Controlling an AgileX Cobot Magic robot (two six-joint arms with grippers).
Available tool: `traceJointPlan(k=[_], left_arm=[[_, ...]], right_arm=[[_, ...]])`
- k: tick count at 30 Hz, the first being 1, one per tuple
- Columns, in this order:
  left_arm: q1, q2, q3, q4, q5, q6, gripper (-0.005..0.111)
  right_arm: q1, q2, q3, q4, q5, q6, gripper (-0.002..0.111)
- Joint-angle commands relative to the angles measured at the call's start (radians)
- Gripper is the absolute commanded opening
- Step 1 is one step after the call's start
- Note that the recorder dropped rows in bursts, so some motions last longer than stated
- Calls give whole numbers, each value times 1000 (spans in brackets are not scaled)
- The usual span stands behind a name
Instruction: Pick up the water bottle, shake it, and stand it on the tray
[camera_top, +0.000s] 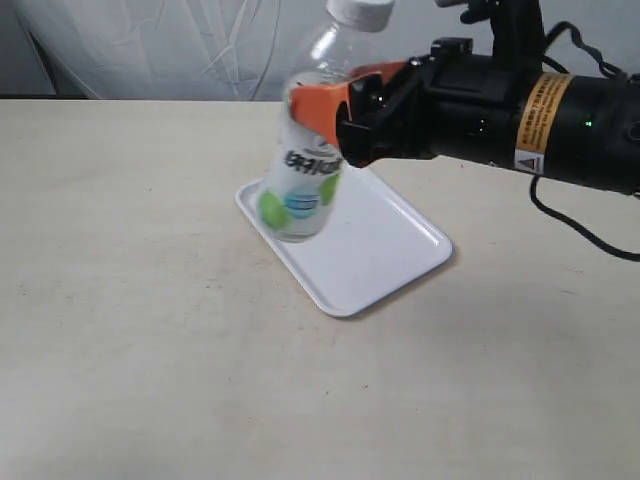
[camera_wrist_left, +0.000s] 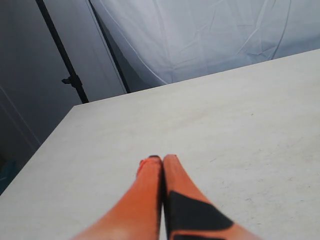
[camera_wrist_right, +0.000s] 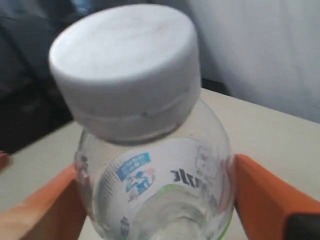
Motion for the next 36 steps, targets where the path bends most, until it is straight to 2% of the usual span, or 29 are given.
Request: traceJointPlan(k=[1,5,8,12,15,18,21,27,33,36], left_arm=[[0,-5,2,1,3,-4,0],[0,-5,2,1,3,-4,0],[0,-5,2,1,3,-4,0],[0,-5,2,1,3,-4,0],[0,-5,2,1,3,-4,0],[0,-5,2,1,3,-4,0],[0,-5,2,1,3,-4,0],[0,-5,2,1,3,-4,0],[0,-5,2,1,3,-4,0],[0,-5,2,1,3,-4,0]], right_arm=[[1,12,-14,-92,-311,77,-1],[1,12,-15,-101,-197,80,-1],[1,6,-16,-52,39,59,-1],[-1,-15,-16,132,381,-120,-1],[-1,-34,-16,221,475,-237,-1],[1,-54,-16,253,449,-237,-1],[27,-56,-14,255,330,-158,-1],[164,-43,-14,186,102,-121,-1],[260,-39,-16,154,94,-127,-1],[254,-39,-19,179,205,-211,-1]])
